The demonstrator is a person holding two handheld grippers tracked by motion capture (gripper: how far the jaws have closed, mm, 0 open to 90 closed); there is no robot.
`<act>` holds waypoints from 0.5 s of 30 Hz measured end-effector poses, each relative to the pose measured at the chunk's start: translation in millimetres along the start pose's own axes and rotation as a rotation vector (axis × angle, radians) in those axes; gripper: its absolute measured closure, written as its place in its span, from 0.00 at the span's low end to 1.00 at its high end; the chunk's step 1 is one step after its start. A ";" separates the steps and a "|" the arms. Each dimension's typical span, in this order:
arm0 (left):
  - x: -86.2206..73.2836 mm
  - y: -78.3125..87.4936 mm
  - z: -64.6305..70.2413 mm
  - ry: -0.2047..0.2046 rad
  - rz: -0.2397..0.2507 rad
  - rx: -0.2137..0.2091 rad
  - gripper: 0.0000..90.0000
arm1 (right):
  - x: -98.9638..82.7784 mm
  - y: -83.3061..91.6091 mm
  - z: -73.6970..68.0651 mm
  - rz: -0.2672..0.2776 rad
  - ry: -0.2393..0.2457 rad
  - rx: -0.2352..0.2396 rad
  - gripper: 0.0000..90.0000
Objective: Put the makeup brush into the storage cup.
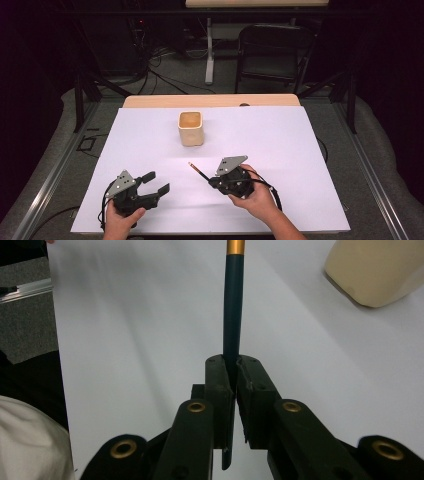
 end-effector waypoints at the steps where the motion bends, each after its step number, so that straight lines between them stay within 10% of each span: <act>1: 1.3 -0.1 -0.1 -0.003 0.007 0.004 0.28 | 0.2 0.2 -0.1 0.006 0.001 0.000 0.93; 15: 15.8 -4.6 7.7 -0.066 -0.018 -0.005 0.25 | 2.7 4.7 -0.4 0.040 0.005 -0.015 0.93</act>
Point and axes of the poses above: each handheld gripper's, and its own axes: y roughly backward along the jaws, x roughly out of its top, z roughly to its right, the point moved 5 cm from there along -y, roughly forward along the jaws, and after that the axes turned 9 degrees about x, right-handed, at the moved point
